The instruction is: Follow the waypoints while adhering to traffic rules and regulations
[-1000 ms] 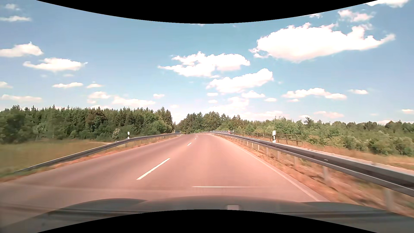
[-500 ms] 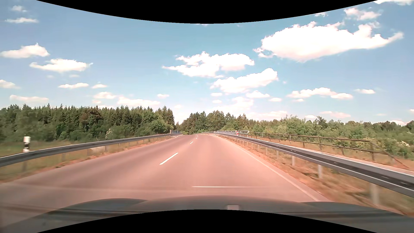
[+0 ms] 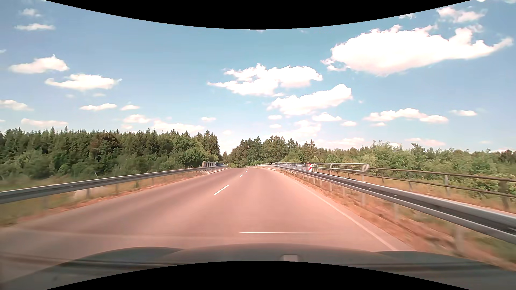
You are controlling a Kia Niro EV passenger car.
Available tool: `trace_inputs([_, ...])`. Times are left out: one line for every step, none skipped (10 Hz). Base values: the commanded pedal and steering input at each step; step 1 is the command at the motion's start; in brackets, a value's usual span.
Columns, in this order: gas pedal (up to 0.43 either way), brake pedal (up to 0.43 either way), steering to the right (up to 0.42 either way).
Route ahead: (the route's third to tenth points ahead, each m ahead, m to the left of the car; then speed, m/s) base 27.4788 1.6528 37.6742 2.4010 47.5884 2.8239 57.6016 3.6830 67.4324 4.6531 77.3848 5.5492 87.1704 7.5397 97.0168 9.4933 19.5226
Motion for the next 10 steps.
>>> trace_inputs([0.24, 0.0, -0.013])
trace_inputs([0.24, 0.0, -0.012])
trace_inputs([0.24, 0.0, -0.012])
trace_inputs([0.24, 0.0, -0.012])
trace_inputs([0.24, 0.0, -0.01])
trace_inputs([0.24, 0.0, -0.009])
trace_inputs([0.24, 0.0, -0.009])
trace_inputs([0.24, 0.0, -0.009])
trace_inputs([0.24, 0.0, -0.009])
trace_inputs([0.24, 0.0, -0.009])
